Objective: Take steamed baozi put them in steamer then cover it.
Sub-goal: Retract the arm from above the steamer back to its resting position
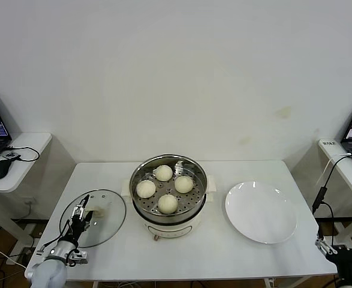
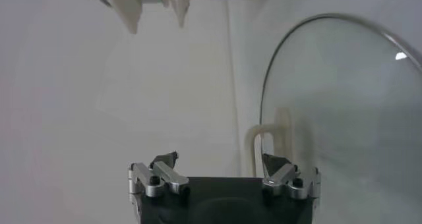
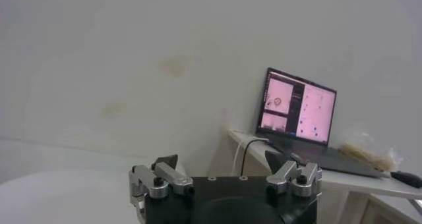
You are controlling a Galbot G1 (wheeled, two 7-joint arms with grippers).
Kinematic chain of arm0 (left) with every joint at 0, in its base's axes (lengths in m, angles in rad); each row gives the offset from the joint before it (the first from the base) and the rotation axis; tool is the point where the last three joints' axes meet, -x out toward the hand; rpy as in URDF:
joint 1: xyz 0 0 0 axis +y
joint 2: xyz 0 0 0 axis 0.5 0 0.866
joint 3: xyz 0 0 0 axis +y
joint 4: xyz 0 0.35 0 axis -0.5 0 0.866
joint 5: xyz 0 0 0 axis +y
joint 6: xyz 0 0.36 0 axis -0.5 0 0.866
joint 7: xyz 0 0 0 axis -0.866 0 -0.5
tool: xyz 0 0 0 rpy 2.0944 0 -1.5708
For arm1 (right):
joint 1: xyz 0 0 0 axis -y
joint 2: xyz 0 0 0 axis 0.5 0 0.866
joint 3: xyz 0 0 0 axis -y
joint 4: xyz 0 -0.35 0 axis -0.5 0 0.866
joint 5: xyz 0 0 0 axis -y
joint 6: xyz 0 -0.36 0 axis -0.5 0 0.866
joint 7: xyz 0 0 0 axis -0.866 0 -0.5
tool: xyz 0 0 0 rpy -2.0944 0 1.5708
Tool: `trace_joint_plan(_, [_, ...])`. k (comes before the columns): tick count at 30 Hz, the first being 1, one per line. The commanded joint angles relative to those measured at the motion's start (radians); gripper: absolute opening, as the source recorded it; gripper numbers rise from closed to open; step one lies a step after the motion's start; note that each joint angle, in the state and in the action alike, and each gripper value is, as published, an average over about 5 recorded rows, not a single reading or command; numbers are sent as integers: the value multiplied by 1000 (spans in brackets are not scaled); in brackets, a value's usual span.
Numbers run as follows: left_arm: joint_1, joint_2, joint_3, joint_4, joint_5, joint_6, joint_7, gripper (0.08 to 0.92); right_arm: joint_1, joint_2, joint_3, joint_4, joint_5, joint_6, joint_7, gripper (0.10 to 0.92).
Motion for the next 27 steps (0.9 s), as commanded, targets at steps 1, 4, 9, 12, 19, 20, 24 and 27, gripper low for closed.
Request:
trace_joint_plan(1, [-51,4,11,49,4,5,7,823,0,3,-1,-15,-21,9,-3,823])
trace_joint_plan(4, [-62,5,14,55,4,7,13,823,0,4,-2,-21,-25,13,-3,823])
trace_joint_plan(9, [-74,6,20,65,0,6,23,823,0,4,-3,-20,-30,14,-4,823])
trace_joint_plan(12, [-76,5,25,73,-1,7,29,806,1,5,-5,-20,-32,15,-4,823])
trace_joint_plan(19, [-77,11,37,80,0,15,62,628,3,9,-6,-17,-34,25,3,823])
trace_joint_plan(20, [-78,11,38,80,0,15,65,602,3,9,-7,-18,-34,25,4,823])
trace_joint_plan(24, [-81,7,38,83,-4,17,64,481,4,11,-8,-18,-38,27,4,823])
trace_joint_plan(27, [-83,3,39,89,-20,20,52,395,3,14,-12,-18,-47,33,3,823])
